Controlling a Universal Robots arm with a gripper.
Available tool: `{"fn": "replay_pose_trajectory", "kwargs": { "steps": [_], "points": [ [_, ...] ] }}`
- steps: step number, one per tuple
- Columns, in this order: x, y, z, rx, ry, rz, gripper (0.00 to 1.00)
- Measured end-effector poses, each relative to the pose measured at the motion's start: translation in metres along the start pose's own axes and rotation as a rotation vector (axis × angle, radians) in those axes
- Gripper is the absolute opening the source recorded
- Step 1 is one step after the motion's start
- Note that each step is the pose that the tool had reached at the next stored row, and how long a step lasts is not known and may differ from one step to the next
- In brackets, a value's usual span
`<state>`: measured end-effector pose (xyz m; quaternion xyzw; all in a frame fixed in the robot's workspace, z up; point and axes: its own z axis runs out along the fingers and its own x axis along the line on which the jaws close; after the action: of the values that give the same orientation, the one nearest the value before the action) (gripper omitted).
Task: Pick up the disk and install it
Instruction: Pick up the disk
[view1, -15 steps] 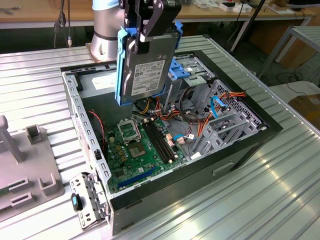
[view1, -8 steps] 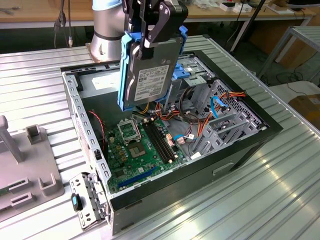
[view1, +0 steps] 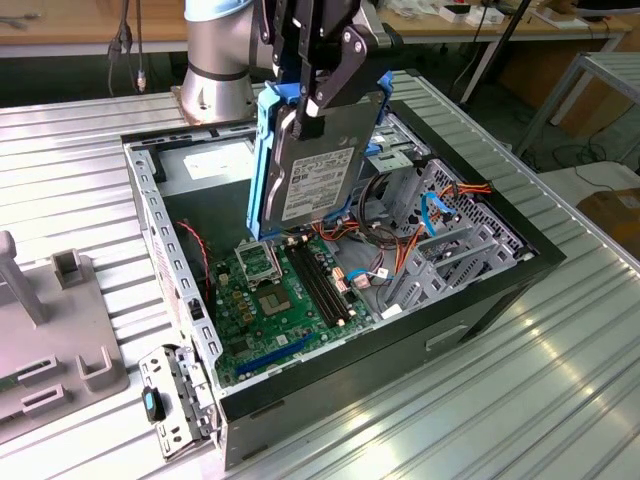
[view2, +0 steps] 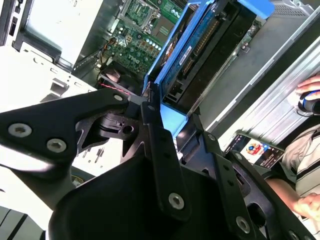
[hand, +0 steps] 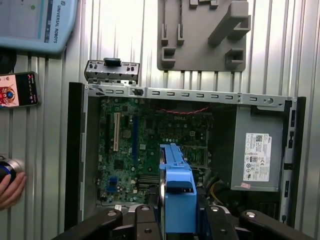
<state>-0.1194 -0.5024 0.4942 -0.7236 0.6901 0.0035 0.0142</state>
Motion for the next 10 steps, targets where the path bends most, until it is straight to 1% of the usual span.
{"fn": "replay_pose_trajectory", "kwargs": {
  "steps": [10],
  "points": [
    [0.0001,0.0000,0.0001,0.0001,-0.0001,0.000,0.37]
  ]
}}
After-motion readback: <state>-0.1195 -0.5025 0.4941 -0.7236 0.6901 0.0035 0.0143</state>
